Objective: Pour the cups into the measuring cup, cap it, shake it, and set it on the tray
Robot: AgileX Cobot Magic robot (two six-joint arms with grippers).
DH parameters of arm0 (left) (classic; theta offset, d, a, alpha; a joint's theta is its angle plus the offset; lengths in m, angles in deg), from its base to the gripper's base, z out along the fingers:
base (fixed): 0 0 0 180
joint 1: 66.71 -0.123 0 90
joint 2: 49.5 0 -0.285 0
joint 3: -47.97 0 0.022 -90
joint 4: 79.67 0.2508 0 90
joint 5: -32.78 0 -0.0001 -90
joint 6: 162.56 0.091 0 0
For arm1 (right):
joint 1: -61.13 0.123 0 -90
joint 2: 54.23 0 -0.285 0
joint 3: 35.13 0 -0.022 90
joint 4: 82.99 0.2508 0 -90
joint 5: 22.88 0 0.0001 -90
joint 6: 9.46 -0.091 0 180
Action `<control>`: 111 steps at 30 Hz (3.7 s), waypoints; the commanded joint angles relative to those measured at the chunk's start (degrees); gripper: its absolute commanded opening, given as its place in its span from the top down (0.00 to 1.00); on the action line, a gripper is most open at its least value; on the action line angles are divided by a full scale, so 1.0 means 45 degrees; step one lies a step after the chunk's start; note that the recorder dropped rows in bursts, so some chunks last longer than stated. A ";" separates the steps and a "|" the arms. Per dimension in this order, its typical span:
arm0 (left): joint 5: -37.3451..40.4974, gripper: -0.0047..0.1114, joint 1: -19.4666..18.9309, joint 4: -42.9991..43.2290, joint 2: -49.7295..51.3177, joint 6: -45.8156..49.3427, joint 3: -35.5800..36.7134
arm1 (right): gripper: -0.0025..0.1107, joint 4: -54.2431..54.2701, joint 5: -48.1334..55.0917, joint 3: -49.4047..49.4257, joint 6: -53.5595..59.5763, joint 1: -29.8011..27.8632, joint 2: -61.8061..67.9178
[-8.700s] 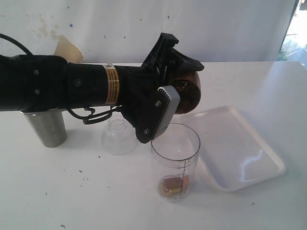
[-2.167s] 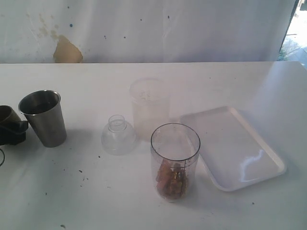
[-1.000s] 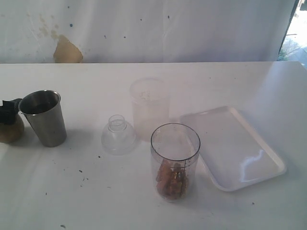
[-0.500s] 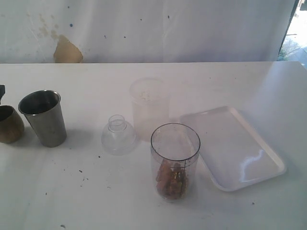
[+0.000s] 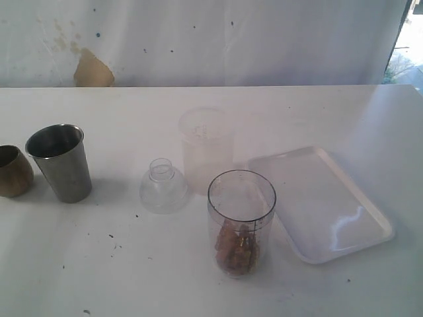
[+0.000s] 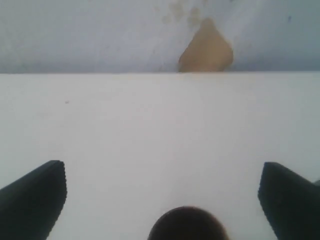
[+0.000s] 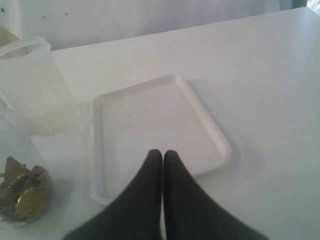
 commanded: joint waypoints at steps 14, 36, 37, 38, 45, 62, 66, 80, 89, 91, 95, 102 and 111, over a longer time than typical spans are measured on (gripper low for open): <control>-0.5775 0.06 0.0325 0.5521 -0.0858 -0.3061 0.3672 | 0.98 -0.0076 -0.0028 0.0056 -0.0002 -0.0106 -0.0061; -0.8149 0.06 0.1095 0.3390 0.5069 0.1241 0.2967 | 0.98 -0.0076 -0.0028 0.0056 -0.0002 -0.0106 -0.0061; -0.8292 0.06 0.1095 0.3584 0.5272 0.1316 0.2839 | 0.98 -0.0076 -0.0028 0.0056 -0.0002 -0.0106 -0.0061; -0.8439 0.06 0.1095 0.3712 0.5411 0.1316 0.2720 | 0.98 -0.0076 -0.0028 0.0056 -0.0002 -0.0106 -0.0061; -0.8556 0.06 0.1095 0.3802 0.6093 0.1316 0.1833 | 0.98 -0.0076 -0.0028 0.0056 -0.0002 -0.0106 -0.0061; -0.8157 0.06 0.1095 0.4284 0.6906 0.1237 -0.0358 | 0.98 -0.0076 -0.0028 0.0056 -0.0002 -0.0106 -0.0061; -0.8079 0.06 0.1095 0.4284 0.6994 0.1237 -0.0385 | 0.98 -0.0076 -0.0028 0.0056 -0.0002 -0.0106 -0.0061; -0.9080 0.06 0.1095 0.4836 0.8050 0.1229 -0.0832 | 0.98 -0.0076 -0.0028 0.0056 -0.0002 -0.0106 -0.0061; -0.9080 0.06 0.1095 0.5589 0.8050 0.1229 -0.0957 | 0.98 -0.0076 -0.0028 0.0056 -0.0002 -0.0106 -0.0061; -0.9080 0.06 0.1095 0.5503 0.8050 0.1229 -0.0957 | 0.98 -0.0076 -0.0028 0.0056 -0.0002 -0.0106 -0.0061; -0.9080 0.06 0.1095 0.4893 0.8050 0.1229 -0.0957 | 0.98 -0.0076 -0.0028 0.0056 -0.0002 -0.0106 -0.0061; -0.9080 0.06 0.1095 0.4650 0.8050 0.1229 -0.0977 | 0.98 -0.0076 -0.0028 0.0056 -0.0002 -0.0106 -0.0061; -0.9080 0.06 0.1095 0.4896 0.8050 0.0958 -0.1311 | 0.98 -0.0076 -0.0028 0.0056 -0.0002 -0.0106 -0.0061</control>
